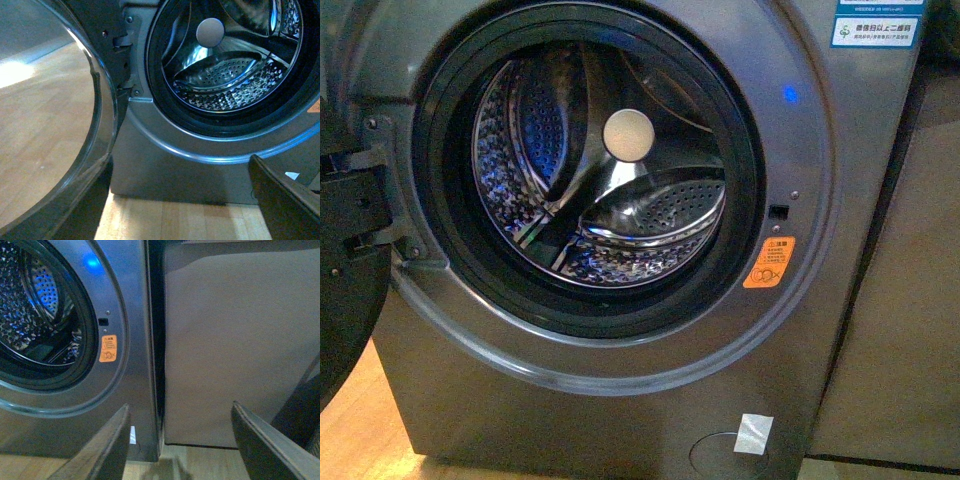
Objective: Collect clothes from washing machine
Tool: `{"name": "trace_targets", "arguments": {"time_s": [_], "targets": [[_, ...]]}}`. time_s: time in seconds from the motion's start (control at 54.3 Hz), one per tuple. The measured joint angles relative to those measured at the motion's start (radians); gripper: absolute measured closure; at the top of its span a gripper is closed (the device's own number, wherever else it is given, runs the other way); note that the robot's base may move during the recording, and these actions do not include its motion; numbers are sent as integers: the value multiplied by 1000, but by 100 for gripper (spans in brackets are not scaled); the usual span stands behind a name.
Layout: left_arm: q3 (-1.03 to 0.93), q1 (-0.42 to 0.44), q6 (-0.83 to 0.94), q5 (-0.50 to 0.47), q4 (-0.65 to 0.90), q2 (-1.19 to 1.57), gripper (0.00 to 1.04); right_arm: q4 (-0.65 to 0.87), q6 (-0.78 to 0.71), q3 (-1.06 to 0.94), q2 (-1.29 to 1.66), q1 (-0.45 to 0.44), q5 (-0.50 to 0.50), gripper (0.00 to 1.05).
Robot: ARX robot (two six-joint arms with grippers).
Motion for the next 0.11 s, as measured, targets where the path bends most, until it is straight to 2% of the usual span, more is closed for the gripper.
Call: {"name": "trace_targets", "arguments": {"time_s": [0.055,0.11], "targets": [[0,0,0,0,0,0,11,0,0,0,0,0,0,26],[0,0,1,0,0,0,5,0,0,0,0,0,0,17]]}}
